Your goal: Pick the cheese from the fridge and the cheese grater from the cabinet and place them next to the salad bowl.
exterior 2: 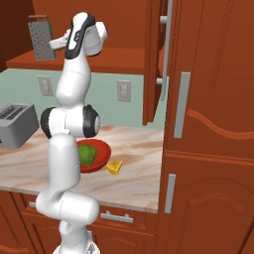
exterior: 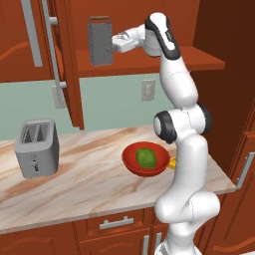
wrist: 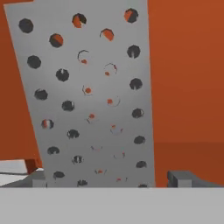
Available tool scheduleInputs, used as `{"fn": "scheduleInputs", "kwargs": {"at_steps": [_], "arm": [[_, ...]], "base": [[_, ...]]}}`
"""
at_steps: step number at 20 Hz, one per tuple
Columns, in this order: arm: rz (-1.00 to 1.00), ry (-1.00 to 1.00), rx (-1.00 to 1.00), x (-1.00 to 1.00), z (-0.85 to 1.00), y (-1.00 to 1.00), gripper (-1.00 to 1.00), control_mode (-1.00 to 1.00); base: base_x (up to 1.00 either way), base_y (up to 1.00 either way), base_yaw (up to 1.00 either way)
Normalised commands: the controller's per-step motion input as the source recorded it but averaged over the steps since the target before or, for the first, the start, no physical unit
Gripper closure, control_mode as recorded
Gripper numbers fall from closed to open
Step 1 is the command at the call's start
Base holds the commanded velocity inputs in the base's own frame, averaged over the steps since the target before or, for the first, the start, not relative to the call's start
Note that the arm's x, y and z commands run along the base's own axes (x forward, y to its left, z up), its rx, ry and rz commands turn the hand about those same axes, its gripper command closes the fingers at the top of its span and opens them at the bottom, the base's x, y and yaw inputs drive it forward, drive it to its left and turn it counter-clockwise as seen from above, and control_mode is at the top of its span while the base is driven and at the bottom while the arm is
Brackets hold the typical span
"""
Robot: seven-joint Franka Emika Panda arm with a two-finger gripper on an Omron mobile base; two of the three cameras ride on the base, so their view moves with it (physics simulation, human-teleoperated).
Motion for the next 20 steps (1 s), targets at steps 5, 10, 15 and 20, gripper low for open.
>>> {"fn": "scheduleInputs", "kwargs": {"at_steps": [5,10,15,20], "arm": [[0.00,0.00,0.00,0.00,0.00,0.23,1.00,-1.00],[0.00,0.00,0.00,0.00,0.00,0.03,1.00,-1.00],[-0.05,0.00,0.00,-0.07,0.00,-0.12,1.00,-1.00],[-0.17,-0.14,0.00,-0.21,0.00,-0.39,1.00,-1.00]], "base": [[0.00,0.00,0.00],[0.00,0.00,0.00],[0.00,0.00,0.00],[0.00,0.00,0.00]]}}
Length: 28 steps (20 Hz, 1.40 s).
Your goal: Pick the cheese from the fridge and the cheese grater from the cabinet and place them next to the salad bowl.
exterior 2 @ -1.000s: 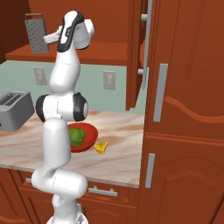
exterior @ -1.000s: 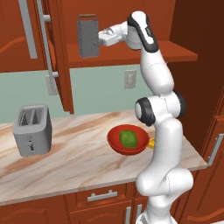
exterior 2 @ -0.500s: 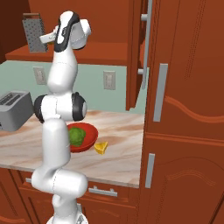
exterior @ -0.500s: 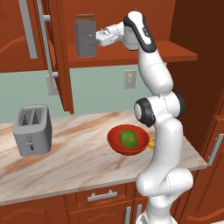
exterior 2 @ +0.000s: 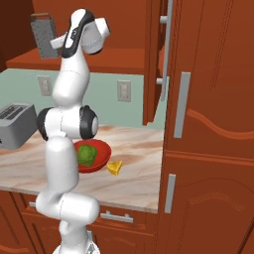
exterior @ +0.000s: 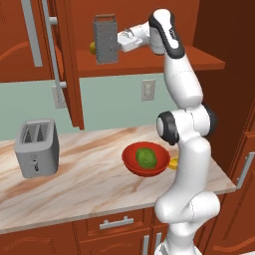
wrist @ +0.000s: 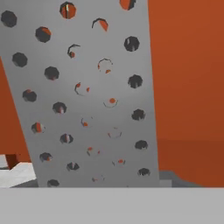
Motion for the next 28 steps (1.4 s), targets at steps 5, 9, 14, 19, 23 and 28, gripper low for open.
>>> {"fn": "scheduleInputs", "kwargs": {"at_steps": [5,9,14,19,23,28], "arm": [[-0.42,-0.12,0.00,-0.28,-0.06,-0.37,1.00,-1.00],[-0.64,-0.10,0.00,-0.46,-0.23,-0.25,1.00,-1.00],[-0.74,-0.12,0.00,-0.45,-0.40,-0.09,1.00,-1.00],[-0.95,-0.10,-0.01,-0.03,-0.17,0.00,1.00,-1.00],[-0.96,-0.05,0.00,0.00,-0.05,0.00,1.00,-1.00],[-0.89,-0.12,-0.11,0.00,-0.24,-0.11,1.00,-1.00]], "base": [[0.00,0.00,0.00],[0.00,0.00,0.00],[0.00,0.00,0.00],[0.00,0.00,0.00],[0.00,0.00,0.00],[0.00,0.00,0.00]]}}
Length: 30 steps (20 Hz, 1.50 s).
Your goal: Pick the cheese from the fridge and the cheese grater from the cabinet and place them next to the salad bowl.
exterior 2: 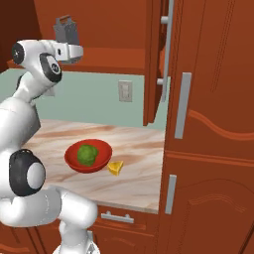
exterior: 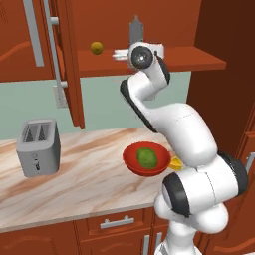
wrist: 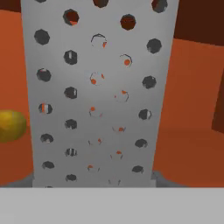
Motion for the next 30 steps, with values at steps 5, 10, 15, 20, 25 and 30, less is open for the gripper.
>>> {"fn": "scheduleInputs", "kwargs": {"at_steps": [5,10,15,20,25,30], "arm": [[-0.63,-0.24,-0.11,-0.12,0.14,-0.40,1.00,-1.00],[-0.45,0.00,0.15,-0.81,0.53,-0.44,1.00,-1.00],[-0.20,0.09,0.20,-0.53,0.70,-0.25,1.00,-1.00],[0.00,0.02,0.05,-0.21,-0.04,-0.02,1.00,-1.00],[0.11,0.00,0.03,-0.50,-0.28,-0.04,1.00,-1.00],[0.33,0.00,0.04,-0.62,-0.17,-0.01,1.00,-1.00]], "base": [[0.00,0.00,0.00],[0.00,0.00,0.00],[0.00,0.00,0.00],[0.00,0.00,0.00],[0.00,0.00,0.00],[0.00,0.00,0.00]]}}
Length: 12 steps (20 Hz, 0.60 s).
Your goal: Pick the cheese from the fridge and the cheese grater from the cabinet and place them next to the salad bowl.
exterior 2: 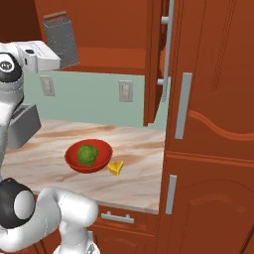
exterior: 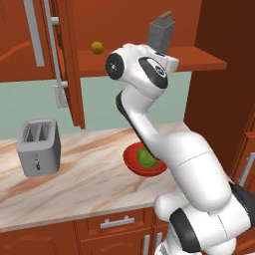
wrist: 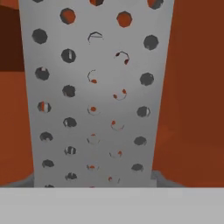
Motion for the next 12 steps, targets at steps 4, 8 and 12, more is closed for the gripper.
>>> {"fn": "scheduleInputs", "kwargs": {"at_steps": [4,8,12], "arm": [[0.48,0.00,0.03,-0.62,-0.03,0.05,1.00,-1.00],[0.42,0.02,0.00,-0.71,-0.04,0.23,1.00,-1.00],[0.29,0.02,0.00,-0.64,-0.22,0.41,1.00,-1.00]], "base": [[0.00,0.00,0.00],[0.00,0.00,0.00],[0.00,0.00,0.00]]}}
